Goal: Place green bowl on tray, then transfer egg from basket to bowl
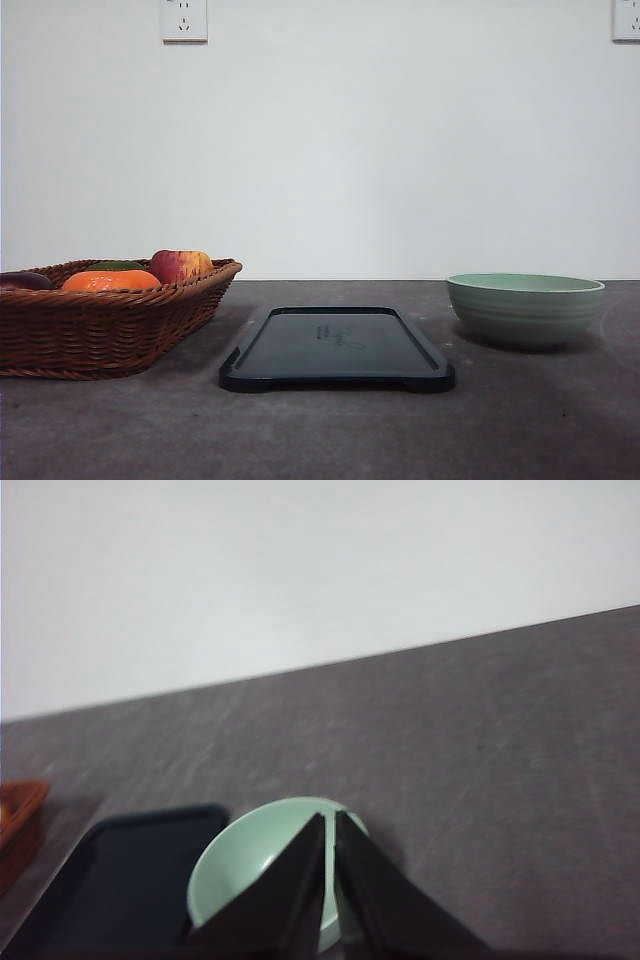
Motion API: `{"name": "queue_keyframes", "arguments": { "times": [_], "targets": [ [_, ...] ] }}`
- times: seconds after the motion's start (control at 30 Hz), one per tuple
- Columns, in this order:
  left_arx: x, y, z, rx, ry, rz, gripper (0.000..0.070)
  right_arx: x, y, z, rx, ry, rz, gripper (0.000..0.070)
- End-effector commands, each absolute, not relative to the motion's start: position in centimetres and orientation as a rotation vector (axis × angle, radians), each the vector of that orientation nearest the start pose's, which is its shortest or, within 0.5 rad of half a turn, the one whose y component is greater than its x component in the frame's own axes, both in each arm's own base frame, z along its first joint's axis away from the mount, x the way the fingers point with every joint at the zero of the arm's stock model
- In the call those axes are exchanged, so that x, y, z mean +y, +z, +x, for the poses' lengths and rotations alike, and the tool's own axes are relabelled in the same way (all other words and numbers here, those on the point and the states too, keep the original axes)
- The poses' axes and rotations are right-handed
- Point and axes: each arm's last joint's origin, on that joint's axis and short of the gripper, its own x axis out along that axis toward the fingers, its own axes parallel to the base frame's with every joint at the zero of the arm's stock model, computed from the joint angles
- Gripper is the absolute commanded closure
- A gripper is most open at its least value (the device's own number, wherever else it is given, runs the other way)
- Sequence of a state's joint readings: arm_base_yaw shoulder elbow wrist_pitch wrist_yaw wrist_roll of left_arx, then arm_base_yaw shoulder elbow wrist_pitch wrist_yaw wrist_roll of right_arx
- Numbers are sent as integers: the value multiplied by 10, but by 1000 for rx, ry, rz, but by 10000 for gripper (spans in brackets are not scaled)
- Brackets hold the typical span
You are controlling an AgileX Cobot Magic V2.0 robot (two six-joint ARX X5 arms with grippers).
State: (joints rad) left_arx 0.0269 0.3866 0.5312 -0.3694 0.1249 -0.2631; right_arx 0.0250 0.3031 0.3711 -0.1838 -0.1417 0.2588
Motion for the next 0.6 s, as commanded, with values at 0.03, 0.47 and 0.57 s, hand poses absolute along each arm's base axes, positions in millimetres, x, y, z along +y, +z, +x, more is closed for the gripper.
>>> {"name": "queue_keyframes", "arguments": {
  "times": [0.03, 0.47, 0.57],
  "targets": [
    [-3, 286, 108, 302, -129, -222, 693, 8, 256, 109, 188, 184, 238, 694],
    [-7, 288, 134, 583, -300, -168, 693, 14, 263, 137, 471, 378, 219, 694],
    [-7, 288, 134, 581, -300, -168, 672, 14, 261, 139, 480, 380, 209, 685]
  ]
}}
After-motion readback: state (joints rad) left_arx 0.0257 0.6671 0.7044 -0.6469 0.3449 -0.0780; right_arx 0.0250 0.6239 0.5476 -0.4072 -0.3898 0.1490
